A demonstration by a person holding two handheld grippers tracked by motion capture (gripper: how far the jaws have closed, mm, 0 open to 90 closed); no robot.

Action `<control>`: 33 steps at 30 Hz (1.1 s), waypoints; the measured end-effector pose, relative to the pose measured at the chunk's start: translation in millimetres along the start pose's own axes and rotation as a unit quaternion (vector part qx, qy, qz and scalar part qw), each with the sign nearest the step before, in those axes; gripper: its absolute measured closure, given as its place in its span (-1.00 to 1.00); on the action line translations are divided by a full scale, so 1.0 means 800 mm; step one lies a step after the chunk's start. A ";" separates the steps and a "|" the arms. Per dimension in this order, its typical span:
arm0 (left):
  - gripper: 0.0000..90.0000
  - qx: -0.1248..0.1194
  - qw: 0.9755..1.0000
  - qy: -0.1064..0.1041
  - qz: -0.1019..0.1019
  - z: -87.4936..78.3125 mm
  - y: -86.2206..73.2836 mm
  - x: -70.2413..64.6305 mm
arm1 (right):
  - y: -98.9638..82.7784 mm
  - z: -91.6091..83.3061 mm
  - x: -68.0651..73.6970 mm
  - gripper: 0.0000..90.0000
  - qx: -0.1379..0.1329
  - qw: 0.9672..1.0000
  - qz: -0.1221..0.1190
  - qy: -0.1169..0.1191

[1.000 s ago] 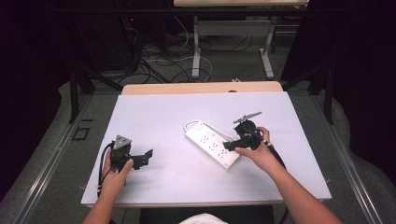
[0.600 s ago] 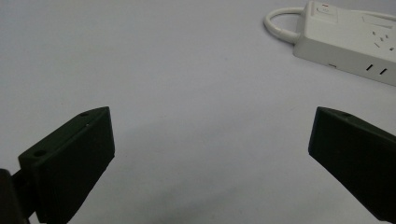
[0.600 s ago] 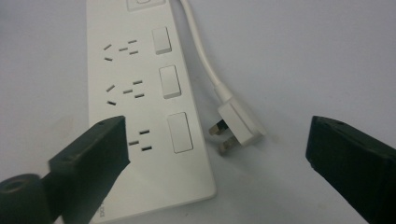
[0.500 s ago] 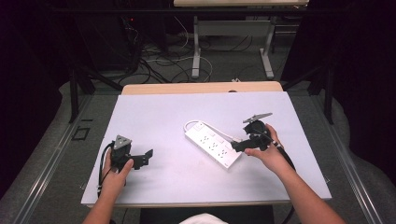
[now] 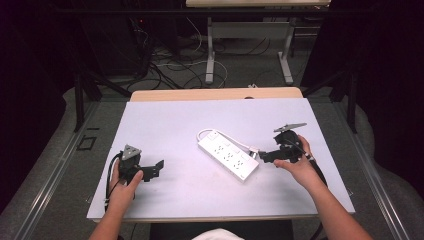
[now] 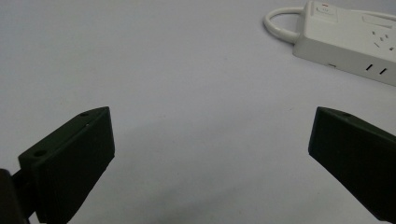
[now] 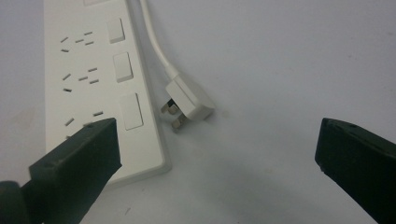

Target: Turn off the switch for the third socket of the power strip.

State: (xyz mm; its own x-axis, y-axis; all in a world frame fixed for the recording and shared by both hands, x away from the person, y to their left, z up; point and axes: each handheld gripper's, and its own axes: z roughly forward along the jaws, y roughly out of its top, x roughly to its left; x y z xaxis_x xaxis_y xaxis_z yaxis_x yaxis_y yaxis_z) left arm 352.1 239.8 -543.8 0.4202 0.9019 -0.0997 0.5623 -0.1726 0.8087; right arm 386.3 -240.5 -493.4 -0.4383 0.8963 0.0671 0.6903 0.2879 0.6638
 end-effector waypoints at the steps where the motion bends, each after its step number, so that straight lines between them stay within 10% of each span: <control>1: -0.99 0.001 1.000 0.000 0.000 0.000 0.000 0.000 | 0.000 0.000 0.000 -1.00 0.000 1.000 0.000 0.000; 20: -0.99 0.003 1.000 0.000 0.000 0.001 0.000 -0.001 | -0.028 -0.016 -0.045 -1.00 -0.011 0.998 0.050 -0.023; 33: -0.99 0.004 1.000 0.000 0.001 0.001 0.000 -0.001 | -0.044 -0.011 -0.054 -1.00 -0.027 0.998 0.044 -0.035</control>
State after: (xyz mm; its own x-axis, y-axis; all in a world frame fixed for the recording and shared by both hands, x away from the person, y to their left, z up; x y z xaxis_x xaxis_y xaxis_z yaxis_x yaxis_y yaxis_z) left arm 351.9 238.6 -544.0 0.4211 0.9017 -0.0980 0.5665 -0.1771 0.8048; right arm 376.1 -292.2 -513.4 -0.3343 0.9394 0.0756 0.6910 0.1897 0.6975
